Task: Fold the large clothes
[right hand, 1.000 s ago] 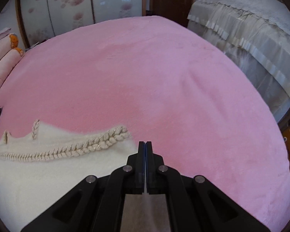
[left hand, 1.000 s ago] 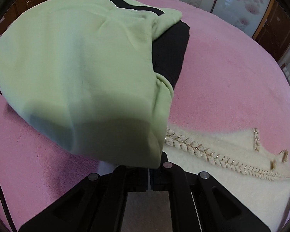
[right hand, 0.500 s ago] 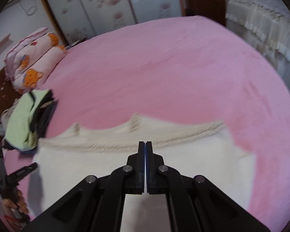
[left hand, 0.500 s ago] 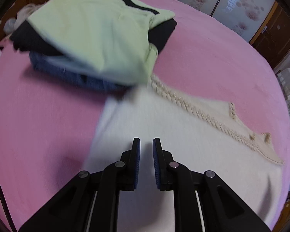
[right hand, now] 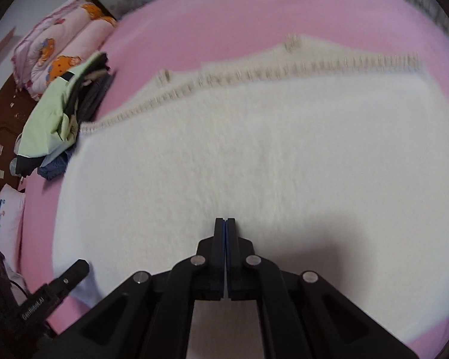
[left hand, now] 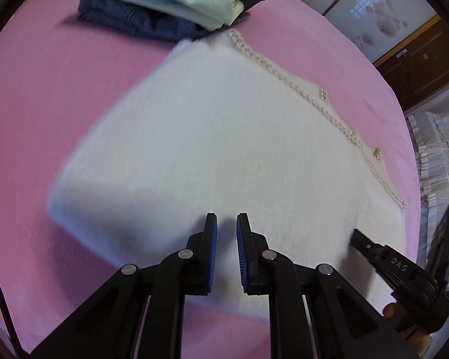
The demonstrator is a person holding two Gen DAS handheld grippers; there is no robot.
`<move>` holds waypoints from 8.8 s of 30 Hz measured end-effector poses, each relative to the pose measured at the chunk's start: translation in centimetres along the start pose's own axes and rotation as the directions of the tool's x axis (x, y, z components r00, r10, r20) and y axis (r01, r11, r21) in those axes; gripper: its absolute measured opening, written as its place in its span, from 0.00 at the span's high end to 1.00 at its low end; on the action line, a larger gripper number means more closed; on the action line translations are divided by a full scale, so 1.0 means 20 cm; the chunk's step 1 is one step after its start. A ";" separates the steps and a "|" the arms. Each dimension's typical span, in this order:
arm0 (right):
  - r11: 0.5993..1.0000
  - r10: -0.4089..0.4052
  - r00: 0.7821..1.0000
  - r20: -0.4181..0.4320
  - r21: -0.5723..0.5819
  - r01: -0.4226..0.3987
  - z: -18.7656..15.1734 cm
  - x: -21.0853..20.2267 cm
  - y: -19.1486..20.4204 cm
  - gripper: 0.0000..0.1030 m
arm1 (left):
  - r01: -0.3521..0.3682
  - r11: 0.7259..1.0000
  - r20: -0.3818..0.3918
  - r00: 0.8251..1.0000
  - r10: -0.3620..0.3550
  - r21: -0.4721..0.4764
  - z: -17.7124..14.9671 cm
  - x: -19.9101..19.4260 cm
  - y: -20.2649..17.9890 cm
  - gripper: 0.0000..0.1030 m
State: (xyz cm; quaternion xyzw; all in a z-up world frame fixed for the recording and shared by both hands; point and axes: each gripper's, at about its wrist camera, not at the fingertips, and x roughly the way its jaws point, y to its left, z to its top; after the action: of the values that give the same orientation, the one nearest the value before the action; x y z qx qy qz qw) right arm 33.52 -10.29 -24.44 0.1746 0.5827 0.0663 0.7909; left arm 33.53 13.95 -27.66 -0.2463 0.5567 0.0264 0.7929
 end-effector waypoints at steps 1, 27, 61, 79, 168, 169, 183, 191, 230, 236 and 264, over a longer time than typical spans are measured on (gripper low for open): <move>1.000 0.002 1.000 -0.020 -0.017 -0.002 -0.02 0.01 0.00 1.00 | -0.006 1.000 -0.010 1.000 0.005 -0.007 -0.03 0.00 0.01 0.89; 0.994 -0.062 0.997 -0.047 -0.088 0.058 -0.04 0.04 0.05 1.00 | 0.345 0.851 0.146 0.939 -0.312 -0.396 -0.09 0.06 0.65 0.36; 0.995 -0.082 0.997 0.001 0.057 0.082 -0.04 0.08 0.04 1.00 | 0.297 0.954 0.078 0.951 -0.300 0.049 0.11 -0.39 0.12 0.84; 0.924 0.381 0.921 -0.088 0.062 -0.376 -0.08 0.04 -0.42 1.00 | 0.154 0.927 0.245 0.938 -0.246 0.342 -0.51 -0.74 -1.10 0.84; 0.993 0.023 0.995 0.094 0.113 -0.033 0.50 -0.56 -1.64 0.58 | -0.088 0.203 0.096 0.995 -0.030 0.975 -1.42 -0.06 -1.76 0.59; 0.995 -0.021 0.993 0.116 0.103 0.009 0.49 -0.60 -1.62 0.58 | -0.089 0.201 0.094 0.995 -0.018 0.976 -1.40 -0.09 -1.74 0.54; 0.980 0.130 0.975 0.178 0.125 -0.153 -0.07 -0.87 -1.32 0.82 | 0.100 0.794 -0.162 0.987 -0.002 0.599 -0.61 -0.25 -1.35 0.81; 0.952 0.304 0.949 0.083 -0.003 -0.305 -0.28 -0.74 -0.99 0.99 | 0.241 0.854 -0.270 0.955 -0.123 0.462 -0.51 -0.14 -1.24 0.91; 0.985 0.133 0.967 0.219 0.084 -0.154 -0.40 -0.91 -1.17 1.00 | 0.075 0.847 -0.182 0.983 0.026 0.527 -0.71 -0.29 -1.18 0.98; 0.971 0.226 0.959 0.172 0.034 -0.235 -0.31 -0.73 -0.96 1.00 | 0.127 0.849 -0.203 0.979 -0.024 0.514 -0.60 -0.15 -1.29 0.98; 0.990 0.115 0.964 0.241 0.055 -0.131 0.47 -0.23 -1.02 1.00 | 0.165 0.869 -0.153 0.983 -0.104 0.466 0.02 0.39 -1.54 0.98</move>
State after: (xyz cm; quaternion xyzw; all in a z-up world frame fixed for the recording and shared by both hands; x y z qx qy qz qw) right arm 38.99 -32.53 -24.98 0.2448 0.4739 0.0734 0.8427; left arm 46.52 -14.79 -23.42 -0.0829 0.5754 -0.1818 0.7931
